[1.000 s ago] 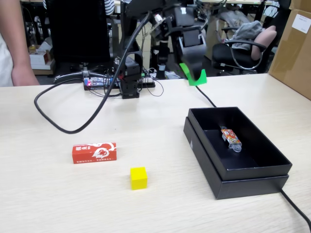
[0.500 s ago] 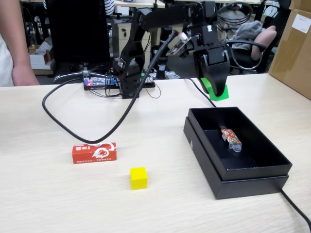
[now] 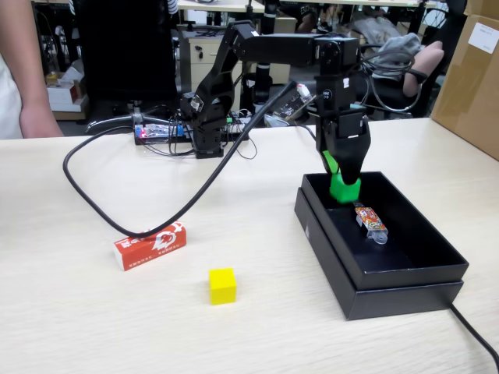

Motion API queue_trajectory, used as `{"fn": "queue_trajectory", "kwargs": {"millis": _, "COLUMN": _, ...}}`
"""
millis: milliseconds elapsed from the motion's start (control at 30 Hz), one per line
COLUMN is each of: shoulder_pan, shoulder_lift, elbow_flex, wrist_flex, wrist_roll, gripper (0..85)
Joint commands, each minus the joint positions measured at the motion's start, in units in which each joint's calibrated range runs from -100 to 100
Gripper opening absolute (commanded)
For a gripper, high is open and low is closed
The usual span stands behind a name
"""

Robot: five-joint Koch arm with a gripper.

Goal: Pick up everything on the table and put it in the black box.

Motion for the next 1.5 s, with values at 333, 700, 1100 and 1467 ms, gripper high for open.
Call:
{"fn": "queue_trajectory", "kwargs": {"millis": 333, "shoulder_pan": -4.3, "shoulder_lift": -21.5, "elbow_flex": -2.1, "wrist_flex": 0.0, "wrist_roll": -1.4, "gripper": 36.4}}
{"fn": "queue_trajectory", "kwargs": {"millis": 700, "shoulder_pan": -17.4, "shoulder_lift": -24.1, "elbow_flex": -17.2, "wrist_flex": 0.1, "wrist_roll": -10.2, "gripper": 46.5}}
{"fn": "queue_trajectory", "kwargs": {"millis": 1100, "shoulder_pan": -30.1, "shoulder_lift": -16.1, "elbow_flex": -20.9, "wrist_flex": 2.4, "wrist_roll": -20.2, "gripper": 47.1}}
{"fn": "queue_trajectory", "kwargs": {"millis": 1467, "shoulder_pan": -31.7, "shoulder_lift": 14.3, "elbow_flex": 3.5, "wrist_flex": 1.6, "wrist_roll": -21.0, "gripper": 46.8}}
